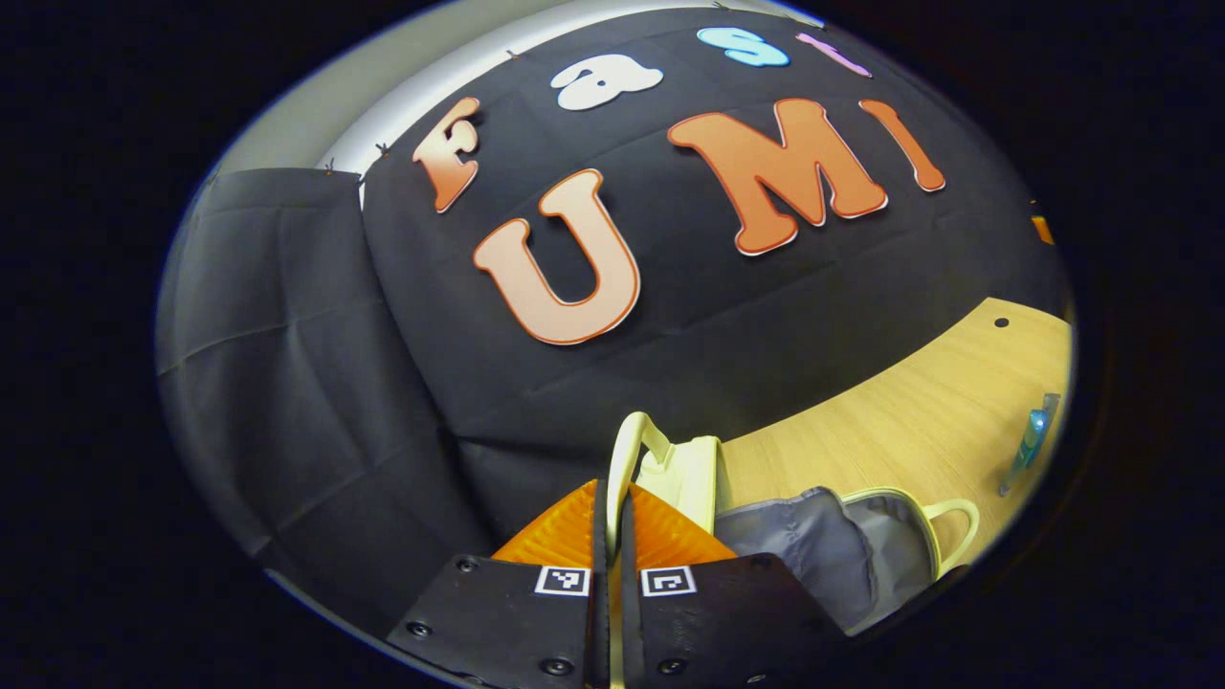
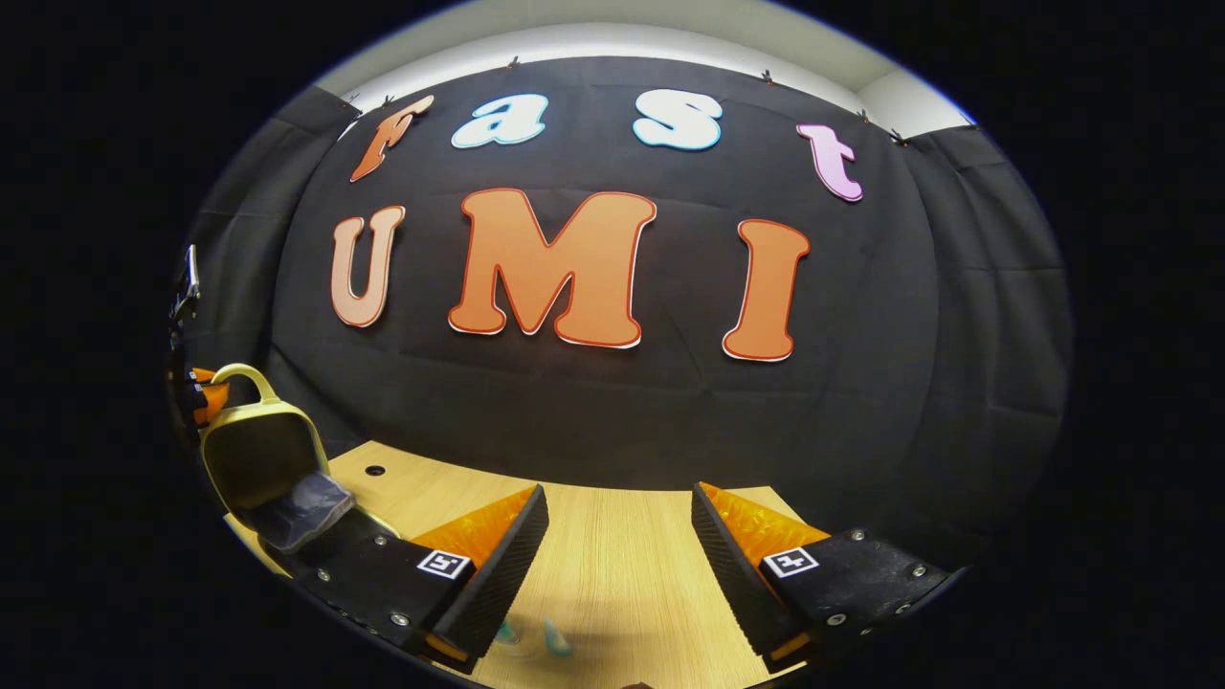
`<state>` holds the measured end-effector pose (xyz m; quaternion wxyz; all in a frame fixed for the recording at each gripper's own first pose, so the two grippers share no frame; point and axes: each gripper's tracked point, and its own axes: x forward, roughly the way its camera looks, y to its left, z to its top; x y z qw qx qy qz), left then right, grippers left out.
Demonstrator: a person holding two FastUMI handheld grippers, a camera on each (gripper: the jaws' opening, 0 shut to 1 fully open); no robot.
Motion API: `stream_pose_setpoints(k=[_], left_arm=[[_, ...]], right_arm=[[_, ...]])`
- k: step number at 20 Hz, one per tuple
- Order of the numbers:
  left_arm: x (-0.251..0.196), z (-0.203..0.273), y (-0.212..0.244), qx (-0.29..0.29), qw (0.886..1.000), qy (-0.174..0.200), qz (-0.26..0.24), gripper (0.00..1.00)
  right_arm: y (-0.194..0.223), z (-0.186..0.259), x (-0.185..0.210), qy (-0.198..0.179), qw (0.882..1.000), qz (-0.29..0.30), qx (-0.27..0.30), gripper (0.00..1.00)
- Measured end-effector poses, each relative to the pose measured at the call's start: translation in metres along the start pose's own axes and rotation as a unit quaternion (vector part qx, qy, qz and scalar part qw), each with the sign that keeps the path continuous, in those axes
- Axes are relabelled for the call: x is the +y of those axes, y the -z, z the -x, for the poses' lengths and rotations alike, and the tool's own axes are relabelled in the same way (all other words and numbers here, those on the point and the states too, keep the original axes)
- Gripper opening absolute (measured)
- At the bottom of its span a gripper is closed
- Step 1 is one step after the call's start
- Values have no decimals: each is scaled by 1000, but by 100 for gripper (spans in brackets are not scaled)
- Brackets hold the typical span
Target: First open the suitcase, pack the skin care products into it, and then close the suitcase.
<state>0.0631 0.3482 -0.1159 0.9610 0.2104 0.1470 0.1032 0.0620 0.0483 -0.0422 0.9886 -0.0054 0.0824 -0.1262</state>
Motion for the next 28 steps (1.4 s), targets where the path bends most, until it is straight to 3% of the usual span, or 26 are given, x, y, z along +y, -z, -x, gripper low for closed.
stream_pose_setpoints(k=[6,13,16,28], left_arm=[[45,-19,32,10,999,-18,28,5],[103,-54,96,50,996,-40,66,5],[116,-68,126,69,992,-40,95,5],[143,-90,234,150,979,-54,128,5]], right_arm=[[0,1,25,16,1000,-19,6,95],[-2,10,54,24,1000,5,8,95],[-4,15,61,28,1000,10,9,95],[-9,23,77,30,999,33,21,95]])
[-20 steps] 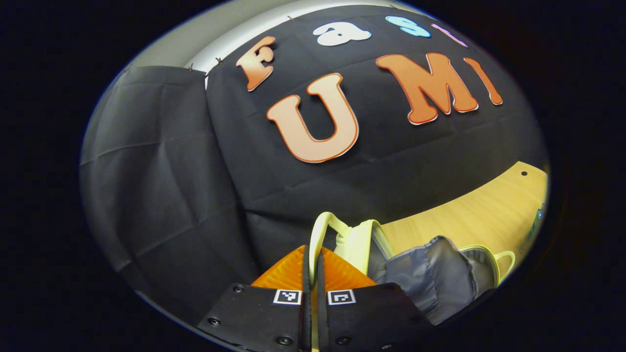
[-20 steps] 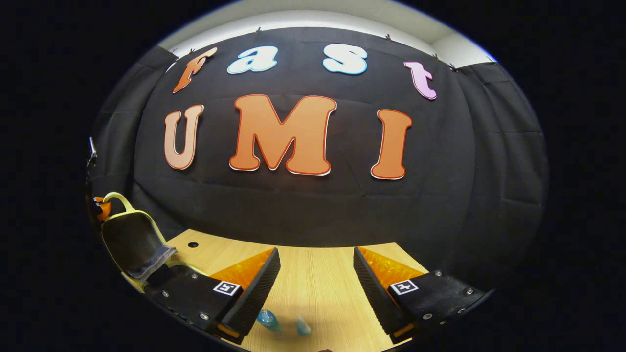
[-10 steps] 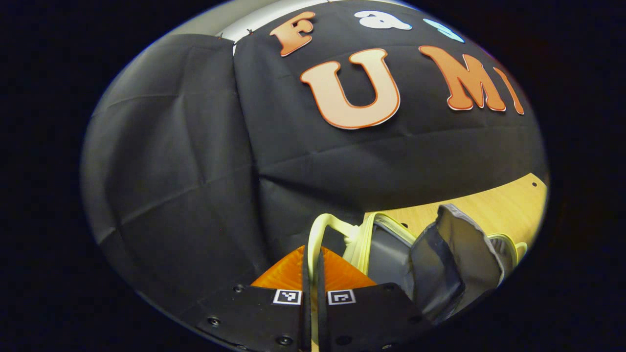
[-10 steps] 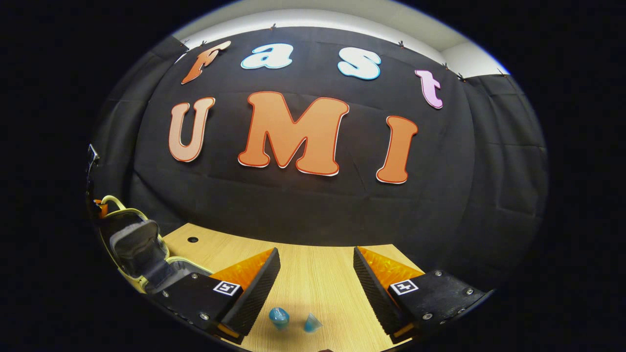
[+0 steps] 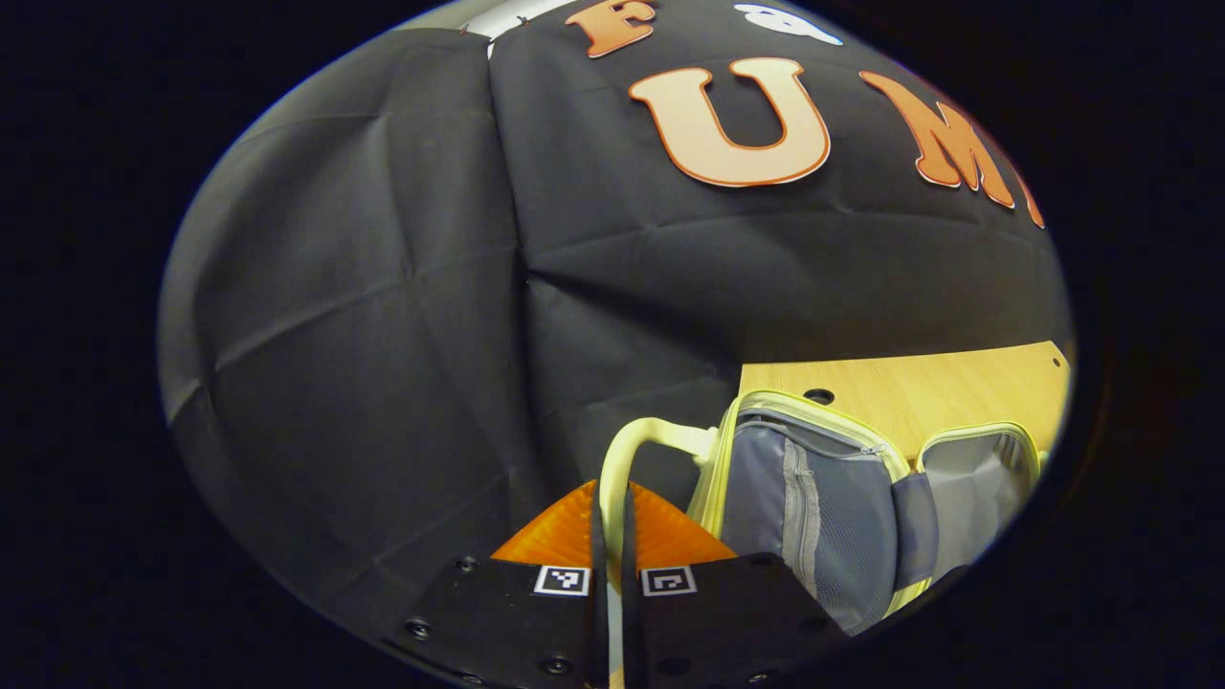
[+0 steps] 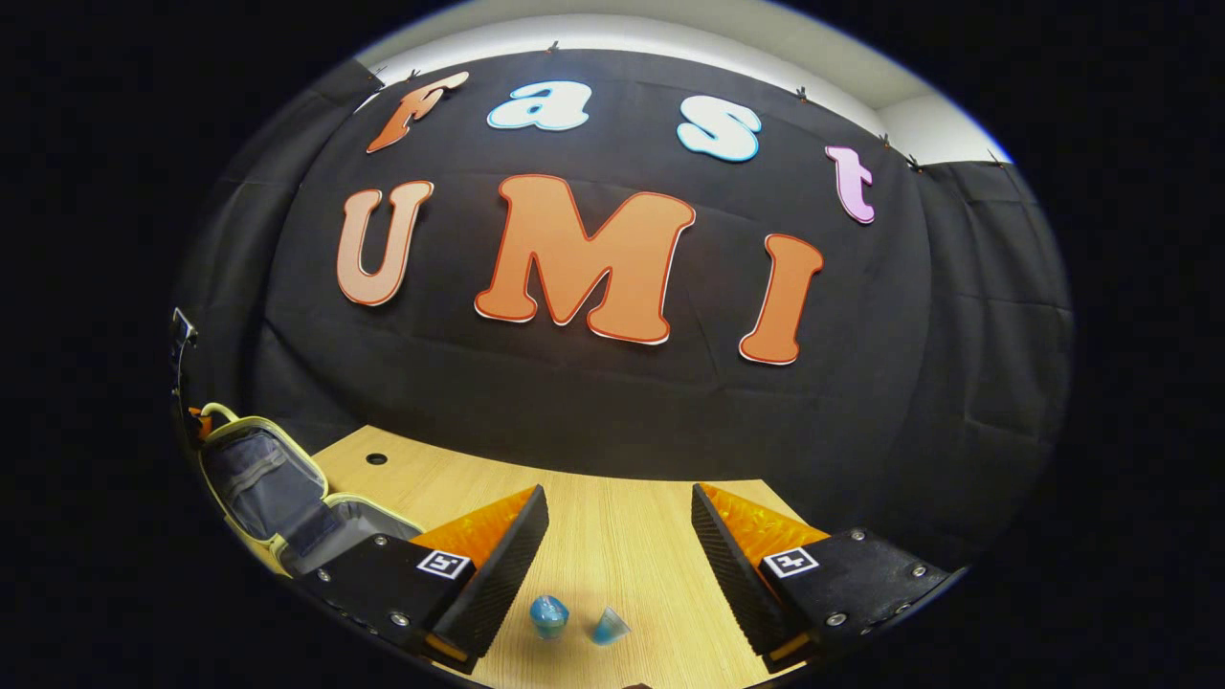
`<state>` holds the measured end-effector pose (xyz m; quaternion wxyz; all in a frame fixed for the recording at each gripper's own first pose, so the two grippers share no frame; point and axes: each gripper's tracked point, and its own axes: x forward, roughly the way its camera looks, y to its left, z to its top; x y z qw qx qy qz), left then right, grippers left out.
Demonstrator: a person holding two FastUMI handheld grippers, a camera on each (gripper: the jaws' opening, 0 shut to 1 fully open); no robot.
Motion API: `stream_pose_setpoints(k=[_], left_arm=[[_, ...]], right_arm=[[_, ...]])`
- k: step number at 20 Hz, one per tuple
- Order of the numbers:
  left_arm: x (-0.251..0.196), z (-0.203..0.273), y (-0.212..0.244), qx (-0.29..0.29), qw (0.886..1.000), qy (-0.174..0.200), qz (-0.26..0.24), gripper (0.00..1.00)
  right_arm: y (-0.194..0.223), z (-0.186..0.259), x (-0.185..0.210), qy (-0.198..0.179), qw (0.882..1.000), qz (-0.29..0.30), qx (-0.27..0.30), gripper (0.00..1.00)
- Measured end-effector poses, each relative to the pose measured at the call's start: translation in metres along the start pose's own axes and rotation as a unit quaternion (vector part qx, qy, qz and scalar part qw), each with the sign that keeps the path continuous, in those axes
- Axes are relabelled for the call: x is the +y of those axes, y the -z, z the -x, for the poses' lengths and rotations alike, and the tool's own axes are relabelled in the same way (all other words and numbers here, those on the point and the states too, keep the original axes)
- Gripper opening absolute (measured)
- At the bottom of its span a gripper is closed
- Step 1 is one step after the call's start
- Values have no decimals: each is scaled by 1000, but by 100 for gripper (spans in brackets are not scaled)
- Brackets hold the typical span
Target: First open the suitcase, pack the skin care products into it, and then close the suitcase.
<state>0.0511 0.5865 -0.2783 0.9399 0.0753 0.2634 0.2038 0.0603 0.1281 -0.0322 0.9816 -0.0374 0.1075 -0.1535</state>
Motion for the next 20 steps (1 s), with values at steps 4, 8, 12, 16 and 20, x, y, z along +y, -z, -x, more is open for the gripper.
stream_pose_setpoints(k=[4,8,12,16,20], left_arm=[[13,-1,2,-6,999,-25,-24,16],[-8,29,-42,-61,997,-13,-54,34],[-57,69,-82,-109,992,24,-60,67],[-125,107,-101,-129,987,77,-58,91],[-189,141,-114,-142,982,112,-52,98]], right_arm=[[2,0,7,-11,1000,2,11,95],[-2,-3,10,-23,1000,7,5,95],[0,-5,5,-35,999,1,-4,95],[8,-7,-1,-51,999,7,-5,96],[26,-2,-14,-75,997,7,3,96]])
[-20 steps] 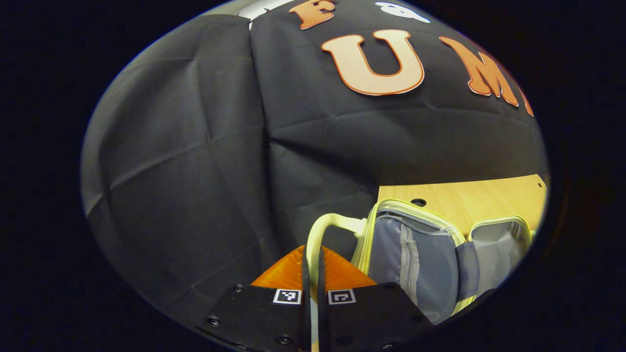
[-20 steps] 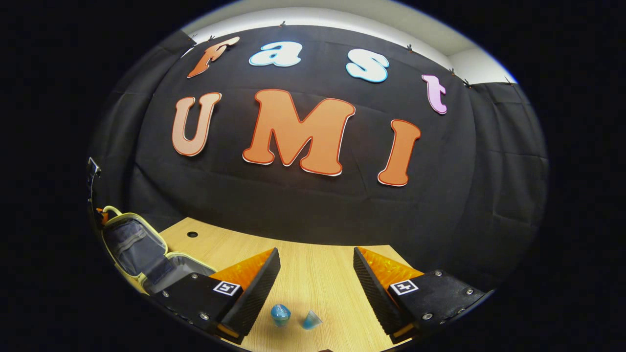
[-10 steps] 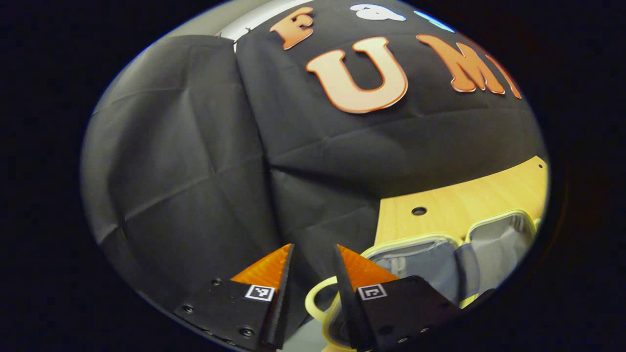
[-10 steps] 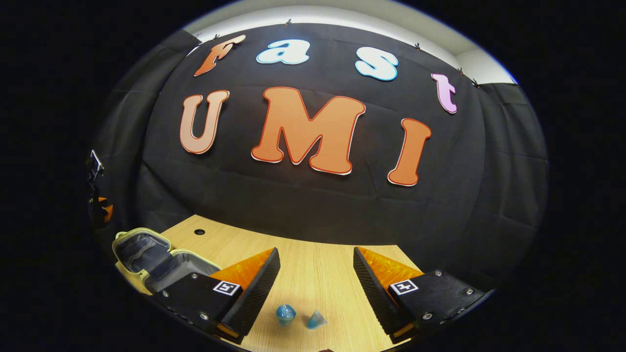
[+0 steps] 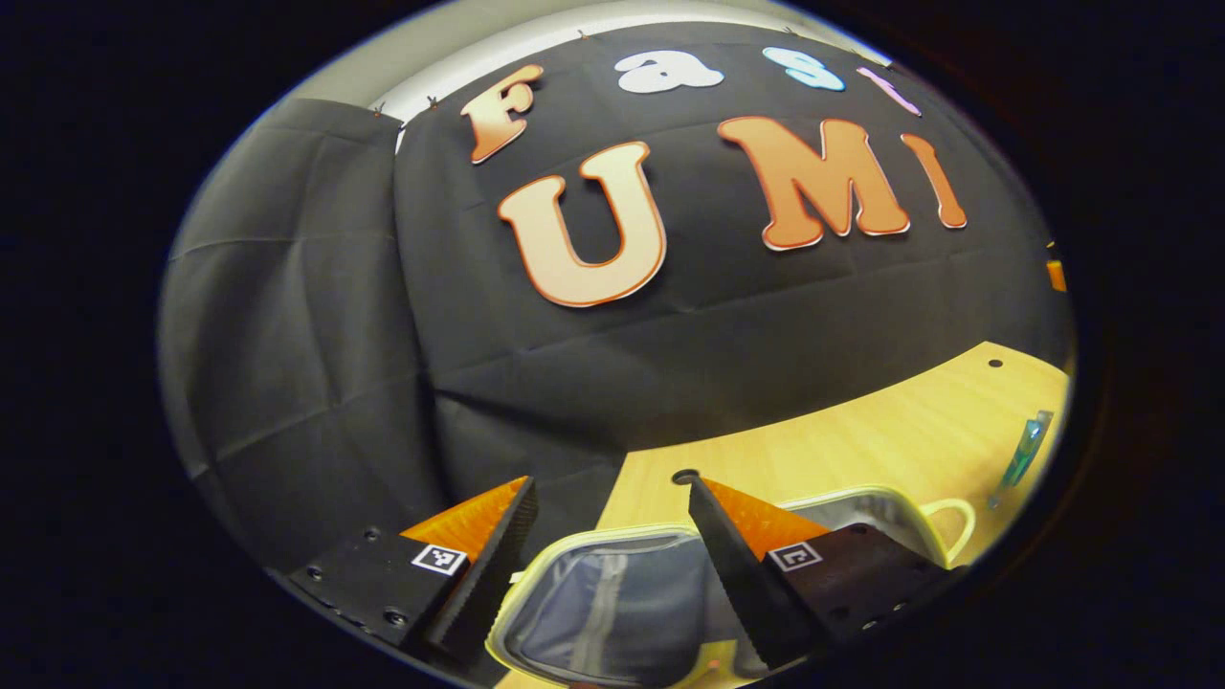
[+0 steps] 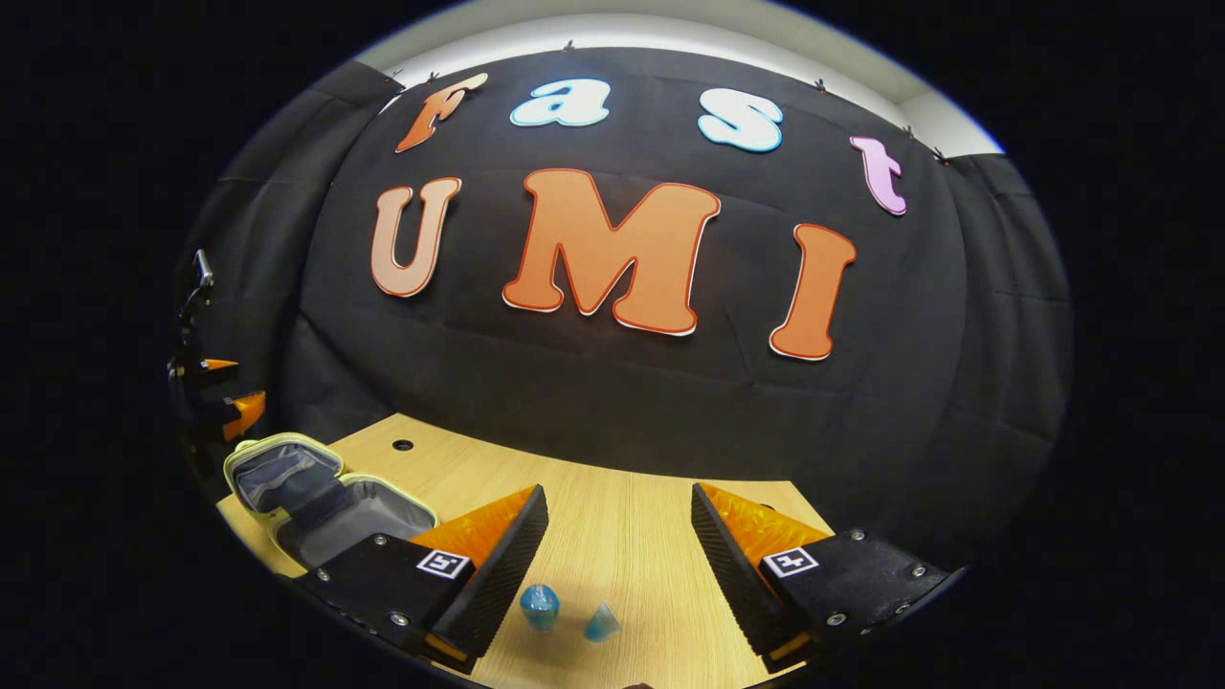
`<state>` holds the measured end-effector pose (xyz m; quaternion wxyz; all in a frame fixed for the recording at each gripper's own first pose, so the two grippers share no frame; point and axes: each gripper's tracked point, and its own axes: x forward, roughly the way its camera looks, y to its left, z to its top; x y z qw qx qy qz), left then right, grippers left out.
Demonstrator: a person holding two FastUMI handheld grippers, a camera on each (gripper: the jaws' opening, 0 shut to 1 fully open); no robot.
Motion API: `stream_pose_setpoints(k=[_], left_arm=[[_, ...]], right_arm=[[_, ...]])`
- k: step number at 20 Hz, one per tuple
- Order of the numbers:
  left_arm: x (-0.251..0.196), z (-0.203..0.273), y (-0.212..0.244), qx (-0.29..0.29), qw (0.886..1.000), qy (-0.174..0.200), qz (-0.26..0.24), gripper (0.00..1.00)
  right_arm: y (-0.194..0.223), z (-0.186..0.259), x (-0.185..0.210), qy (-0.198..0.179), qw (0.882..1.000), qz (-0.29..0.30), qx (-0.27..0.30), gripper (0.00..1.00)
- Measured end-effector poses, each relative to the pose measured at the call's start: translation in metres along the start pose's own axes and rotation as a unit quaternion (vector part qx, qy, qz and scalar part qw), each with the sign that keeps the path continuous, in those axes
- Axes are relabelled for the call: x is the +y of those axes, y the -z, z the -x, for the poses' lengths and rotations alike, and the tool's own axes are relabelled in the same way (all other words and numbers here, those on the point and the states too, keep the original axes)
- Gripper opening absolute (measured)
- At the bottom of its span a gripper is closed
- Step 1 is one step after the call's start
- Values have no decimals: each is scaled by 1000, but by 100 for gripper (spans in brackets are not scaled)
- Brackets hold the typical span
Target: First open the suitcase, pack the skin care products into it, and then close the suitcase.
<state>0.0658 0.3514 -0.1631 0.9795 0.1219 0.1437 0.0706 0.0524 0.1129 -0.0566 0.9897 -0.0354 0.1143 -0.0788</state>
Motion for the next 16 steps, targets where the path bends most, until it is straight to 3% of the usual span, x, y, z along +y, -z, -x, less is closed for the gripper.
stream_pose_setpoints(k=[6,16], left_arm=[[-111,27,-18,-7,997,68,21,98],[-273,71,0,44,983,174,42,98]], right_arm=[[42,7,-5,-46,998,-10,35,95],[106,0,-3,-127,989,9,75,96]])
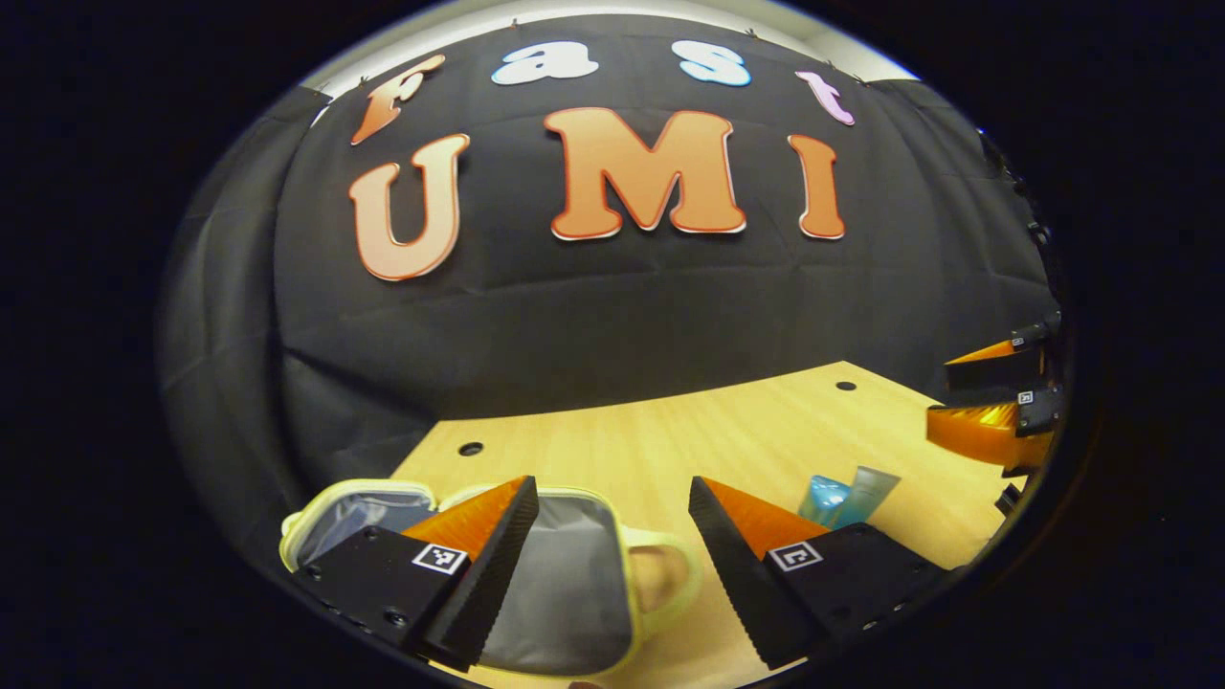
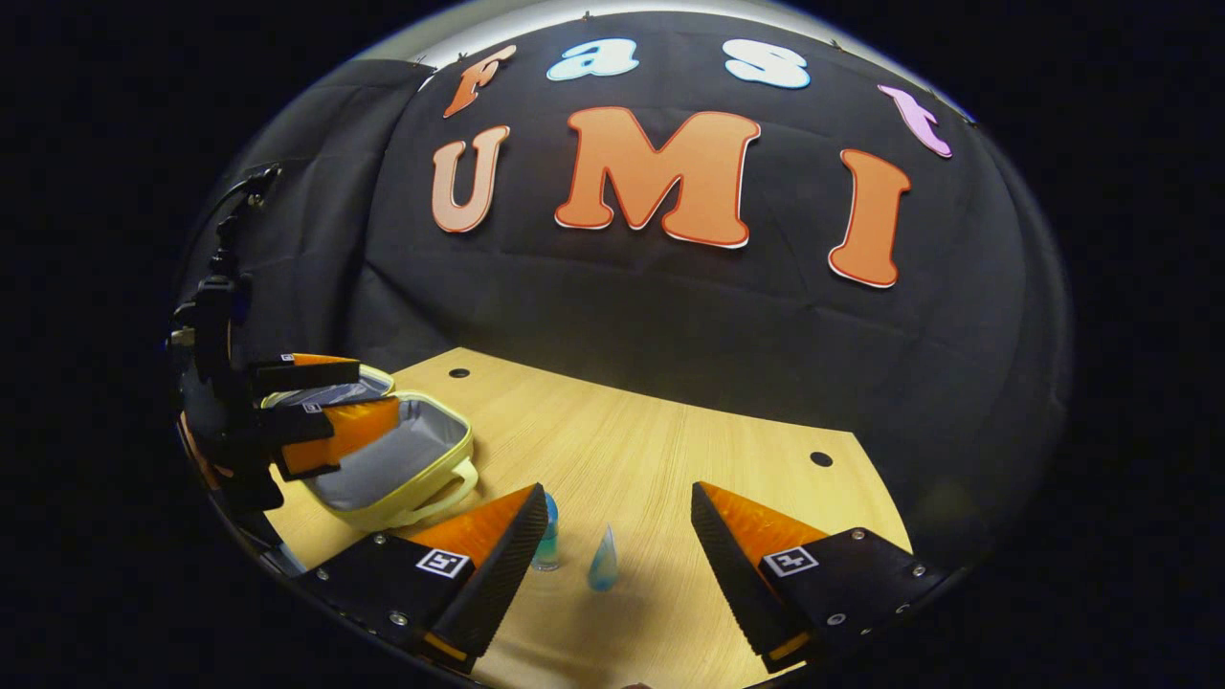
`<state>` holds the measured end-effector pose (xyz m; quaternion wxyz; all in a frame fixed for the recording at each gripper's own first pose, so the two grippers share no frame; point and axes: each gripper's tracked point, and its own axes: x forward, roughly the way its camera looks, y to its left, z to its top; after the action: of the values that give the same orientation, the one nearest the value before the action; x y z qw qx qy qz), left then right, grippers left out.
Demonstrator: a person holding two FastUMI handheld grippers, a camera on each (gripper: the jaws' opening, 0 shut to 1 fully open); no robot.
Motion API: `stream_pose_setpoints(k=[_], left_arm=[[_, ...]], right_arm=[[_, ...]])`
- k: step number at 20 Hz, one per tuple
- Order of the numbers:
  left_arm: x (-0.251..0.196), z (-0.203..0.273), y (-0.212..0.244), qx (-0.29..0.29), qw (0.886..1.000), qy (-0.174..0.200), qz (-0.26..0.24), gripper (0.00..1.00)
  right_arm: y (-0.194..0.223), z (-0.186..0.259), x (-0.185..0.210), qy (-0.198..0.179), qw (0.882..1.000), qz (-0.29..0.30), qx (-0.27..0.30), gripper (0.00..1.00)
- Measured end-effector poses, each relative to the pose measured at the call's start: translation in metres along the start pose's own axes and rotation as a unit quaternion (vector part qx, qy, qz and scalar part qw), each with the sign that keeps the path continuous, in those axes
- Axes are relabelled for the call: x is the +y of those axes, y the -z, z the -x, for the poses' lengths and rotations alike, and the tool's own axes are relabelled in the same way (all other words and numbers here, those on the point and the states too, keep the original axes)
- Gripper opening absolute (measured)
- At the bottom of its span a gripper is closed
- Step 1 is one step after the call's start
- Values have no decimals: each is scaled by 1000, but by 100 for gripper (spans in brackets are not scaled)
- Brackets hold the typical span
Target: First open the suitcase, pack the skin care products into it, and then close the suitcase.
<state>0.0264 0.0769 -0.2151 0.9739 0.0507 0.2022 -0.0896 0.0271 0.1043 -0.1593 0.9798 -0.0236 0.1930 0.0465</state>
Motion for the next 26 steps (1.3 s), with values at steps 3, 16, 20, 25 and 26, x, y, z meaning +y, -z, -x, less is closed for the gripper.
stream_pose_setpoints(k=[3,16,20,25,26], left_arm=[[-34,-8,17,13,1000,17,-2,98],[-151,-66,106,62,991,116,-16,99],[-163,-87,119,72,989,131,-16,99],[-179,-110,129,83,986,147,-7,82],[-178,-112,129,83,987,135,-6,72]], right_arm=[[21,-5,-4,-25,1000,1,12,96],[98,-26,-17,-41,997,6,70,96],[114,-38,-20,-42,995,-2,89,96],[132,-52,-14,-53,993,-13,104,96],[135,-56,-12,-54,993,-16,106,95]])
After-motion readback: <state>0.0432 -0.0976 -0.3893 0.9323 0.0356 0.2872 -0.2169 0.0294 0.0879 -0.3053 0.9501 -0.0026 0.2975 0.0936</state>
